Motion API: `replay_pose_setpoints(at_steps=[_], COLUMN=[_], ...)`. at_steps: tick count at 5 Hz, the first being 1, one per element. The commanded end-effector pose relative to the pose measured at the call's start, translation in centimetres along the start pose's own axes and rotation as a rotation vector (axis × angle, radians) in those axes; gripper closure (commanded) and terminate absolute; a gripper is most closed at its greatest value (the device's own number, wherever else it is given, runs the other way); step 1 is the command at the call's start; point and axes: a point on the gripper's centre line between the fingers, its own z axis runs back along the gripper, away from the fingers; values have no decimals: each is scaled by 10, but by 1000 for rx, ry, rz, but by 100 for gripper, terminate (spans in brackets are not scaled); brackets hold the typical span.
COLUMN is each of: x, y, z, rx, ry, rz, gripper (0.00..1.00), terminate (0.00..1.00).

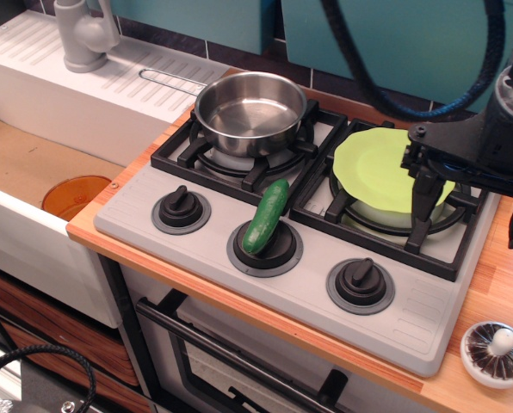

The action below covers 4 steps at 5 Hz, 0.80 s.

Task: Put mushroom on plate and pickle in pot or pan on stove

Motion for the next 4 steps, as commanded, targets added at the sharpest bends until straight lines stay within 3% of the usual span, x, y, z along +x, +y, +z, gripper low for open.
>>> replay_pose_setpoints(at_steps=[1, 4], x=[0, -31], y=[0, -22], z=[0, -19], rx=[0, 17], ry=[0, -78], rz=[0, 8], gripper=[0, 0], terminate=[0, 0])
